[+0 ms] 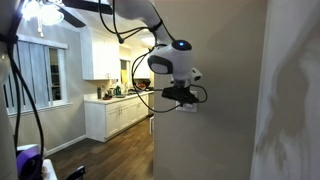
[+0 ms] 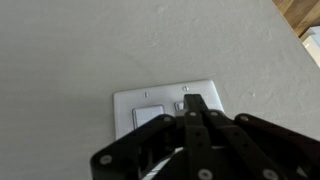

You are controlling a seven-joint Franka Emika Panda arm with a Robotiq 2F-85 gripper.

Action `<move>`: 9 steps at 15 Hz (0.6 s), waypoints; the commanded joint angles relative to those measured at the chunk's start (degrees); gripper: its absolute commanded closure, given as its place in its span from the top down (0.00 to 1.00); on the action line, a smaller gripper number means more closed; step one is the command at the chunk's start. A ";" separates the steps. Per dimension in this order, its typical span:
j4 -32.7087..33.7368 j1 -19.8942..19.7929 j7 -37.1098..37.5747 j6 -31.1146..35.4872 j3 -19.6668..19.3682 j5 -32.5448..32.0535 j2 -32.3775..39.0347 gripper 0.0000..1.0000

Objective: Flip the switch to turn off the light

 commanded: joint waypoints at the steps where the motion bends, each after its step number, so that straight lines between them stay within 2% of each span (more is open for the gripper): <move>1: 2.54 -0.72 -9.00 0.79 0.83 6.82 2.24 0.00; 9: 4.65 -0.39 -16.04 -0.07 0.51 12.83 4.77 0.00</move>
